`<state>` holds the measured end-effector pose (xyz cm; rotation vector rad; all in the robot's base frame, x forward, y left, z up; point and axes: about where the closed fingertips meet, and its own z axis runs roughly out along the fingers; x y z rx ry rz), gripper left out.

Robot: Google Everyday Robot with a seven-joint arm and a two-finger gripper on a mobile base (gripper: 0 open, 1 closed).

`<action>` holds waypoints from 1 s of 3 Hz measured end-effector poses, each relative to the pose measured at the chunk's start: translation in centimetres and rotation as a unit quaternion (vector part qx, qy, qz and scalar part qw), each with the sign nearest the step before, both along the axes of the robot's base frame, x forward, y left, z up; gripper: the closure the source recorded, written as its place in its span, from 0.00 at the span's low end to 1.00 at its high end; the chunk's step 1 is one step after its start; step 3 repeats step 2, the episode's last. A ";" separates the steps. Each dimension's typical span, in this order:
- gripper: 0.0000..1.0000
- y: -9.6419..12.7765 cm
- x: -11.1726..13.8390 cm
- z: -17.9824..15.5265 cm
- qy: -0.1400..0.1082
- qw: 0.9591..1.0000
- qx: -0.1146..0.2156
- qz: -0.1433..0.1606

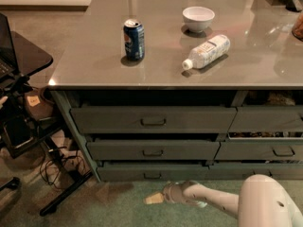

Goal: Close bottom drawer

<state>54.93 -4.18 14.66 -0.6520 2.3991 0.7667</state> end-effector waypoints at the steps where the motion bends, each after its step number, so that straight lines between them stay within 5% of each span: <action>1: 0.00 2.9 4.5 1.1 -0.021 0.999 -0.008 0.024; 3: 0.00 3.2 4.3 1.1 -0.023 0.999 -0.009 0.027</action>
Offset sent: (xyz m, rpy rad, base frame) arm 0.0355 0.0224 0.0085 -0.0126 -0.0325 0.0375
